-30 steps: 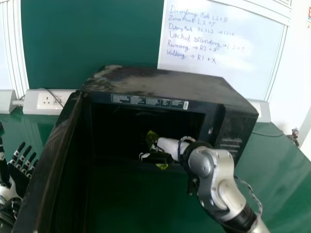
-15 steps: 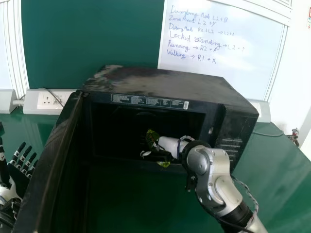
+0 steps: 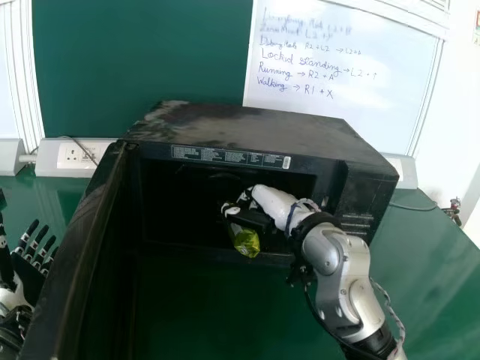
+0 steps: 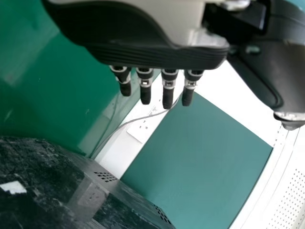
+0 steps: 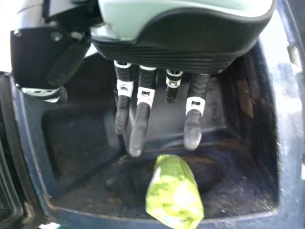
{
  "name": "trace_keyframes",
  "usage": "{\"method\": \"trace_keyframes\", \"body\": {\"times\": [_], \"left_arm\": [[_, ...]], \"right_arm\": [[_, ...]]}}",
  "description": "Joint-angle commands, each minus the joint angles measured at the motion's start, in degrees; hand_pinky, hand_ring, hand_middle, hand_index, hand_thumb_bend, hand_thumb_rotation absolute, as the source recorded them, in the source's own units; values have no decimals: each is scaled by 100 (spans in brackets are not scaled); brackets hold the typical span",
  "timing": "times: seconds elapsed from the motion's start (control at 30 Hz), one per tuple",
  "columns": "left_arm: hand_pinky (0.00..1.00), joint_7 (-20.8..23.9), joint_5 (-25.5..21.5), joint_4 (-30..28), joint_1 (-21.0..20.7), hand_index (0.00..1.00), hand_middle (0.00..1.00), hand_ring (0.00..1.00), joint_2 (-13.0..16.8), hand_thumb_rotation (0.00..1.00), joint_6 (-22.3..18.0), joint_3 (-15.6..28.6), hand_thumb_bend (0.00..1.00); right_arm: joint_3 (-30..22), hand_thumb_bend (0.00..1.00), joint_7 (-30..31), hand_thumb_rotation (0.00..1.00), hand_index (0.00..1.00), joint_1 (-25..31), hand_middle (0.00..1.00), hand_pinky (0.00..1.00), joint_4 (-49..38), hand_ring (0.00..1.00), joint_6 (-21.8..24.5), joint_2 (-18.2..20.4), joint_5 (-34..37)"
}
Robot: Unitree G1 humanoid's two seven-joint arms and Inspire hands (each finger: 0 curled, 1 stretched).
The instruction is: Put biscuit inside oven
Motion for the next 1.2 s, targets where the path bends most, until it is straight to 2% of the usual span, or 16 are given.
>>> {"method": "trace_keyframes", "body": {"times": [0.0,0.1,0.2,0.27,0.33,0.43,0.5,0.6,0.67,0.8,0.93,1.17], "left_arm": [[75,-18,2,-10,1,86,84,81,80,15,30,18,80],[74,-18,-41,-59,43,86,84,81,65,15,36,14,79],[74,-13,-70,-96,85,86,84,81,44,14,14,33,80],[74,66,-155,-133,92,86,84,81,36,13,50,63,82],[74,105,-162,-148,93,83,83,81,67,13,69,60,81],[74,139,-159,-131,72,84,83,80,117,15,97,48,80],[73,163,-191,-96,43,85,83,80,126,15,116,59,80],[73,208,-229,-85,17,84,83,80,129,14,150,68,80],[73,202,-231,-82,14,84,83,80,132,14,147,64,80],[73,194,-191,-81,13,85,83,80,137,15,131,52,80],[73,211,-263,-61,4,85,83,80,128,14,149,75,80],[73,129,-254,-9,22,85,84,81,177,15,104,64,79]], "right_arm": [[-88,69,-209,58,76,104,54,29,72,41,-130,-7,82],[-116,68,-456,57,75,100,56,31,386,43,-474,-38,240],[-178,71,-642,57,71,13,52,29,805,40,-729,7,458],[-322,70,-728,56,64,30,43,22,803,31,-792,94,706],[-448,69,-728,57,57,84,42,22,618,30,-738,163,925],[-441,69,-413,58,47,80,42,27,338,32,-504,99,1065],[-323,71,-52,57,38,72,36,22,174,27,-351,-69,1054],[-183,69,552,57,31,22,33,22,58,26,-135,-288,1087],[-97,69,956,57,32,-59,33,21,77,26,-111,-437,1162],[145,65,1798,57,36,-308,36,21,394,29,-381,-799,1373],[285,63,2092,57,38,-454,38,22,708,31,-499,-888,1428],[773,64,2533,69,38,-841,40,24,1327,34,-614,-984,1132]]}}
